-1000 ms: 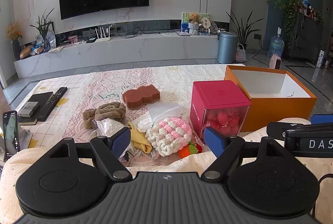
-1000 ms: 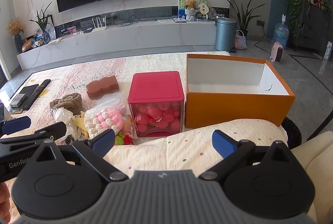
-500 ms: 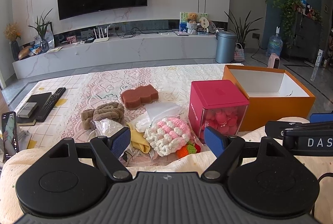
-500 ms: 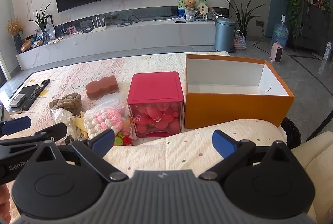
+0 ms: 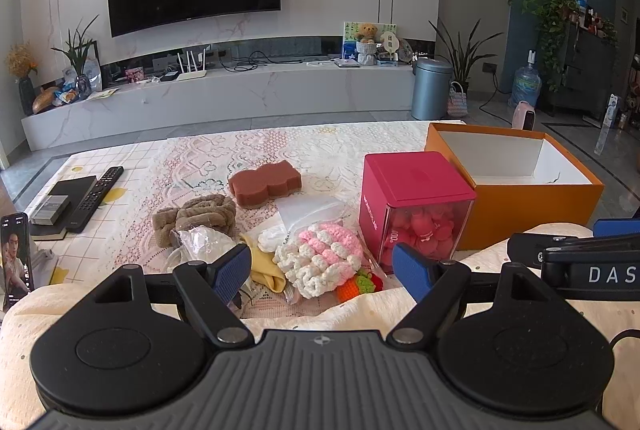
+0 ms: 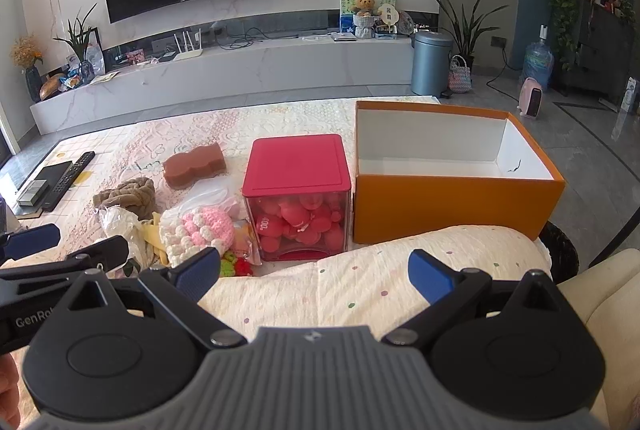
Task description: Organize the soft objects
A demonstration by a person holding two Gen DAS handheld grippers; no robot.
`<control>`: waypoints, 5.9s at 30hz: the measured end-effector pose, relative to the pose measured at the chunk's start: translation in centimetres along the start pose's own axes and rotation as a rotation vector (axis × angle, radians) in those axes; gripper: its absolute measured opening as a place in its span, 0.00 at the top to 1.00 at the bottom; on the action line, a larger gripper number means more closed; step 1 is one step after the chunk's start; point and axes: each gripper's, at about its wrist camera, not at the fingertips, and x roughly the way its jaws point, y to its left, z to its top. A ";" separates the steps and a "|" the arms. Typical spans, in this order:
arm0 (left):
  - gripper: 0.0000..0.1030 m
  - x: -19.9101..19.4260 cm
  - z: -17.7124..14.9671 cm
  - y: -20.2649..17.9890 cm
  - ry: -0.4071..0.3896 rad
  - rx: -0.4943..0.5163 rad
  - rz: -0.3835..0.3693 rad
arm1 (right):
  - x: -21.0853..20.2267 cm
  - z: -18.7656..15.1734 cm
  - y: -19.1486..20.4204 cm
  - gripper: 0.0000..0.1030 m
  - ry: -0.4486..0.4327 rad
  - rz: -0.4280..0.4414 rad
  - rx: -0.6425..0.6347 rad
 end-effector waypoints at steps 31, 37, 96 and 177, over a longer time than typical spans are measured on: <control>0.09 0.0 -0.3 -0.3 0.004 0.000 -0.006 | 0.2 -0.5 0.1 0.04 0.021 0.004 0.003; 0.09 0.0 -0.6 -0.4 0.000 0.008 -0.006 | 0.4 -0.5 0.3 0.04 0.017 0.010 -0.002; 0.10 17.6 -2.6 14.3 0.385 -0.248 -0.036 | 21.7 0.6 11.7 0.21 0.289 0.267 -0.190; 0.43 28.7 12.5 -16.2 0.617 0.331 -0.585 | 26.5 10.9 -18.9 0.50 0.482 0.028 -0.007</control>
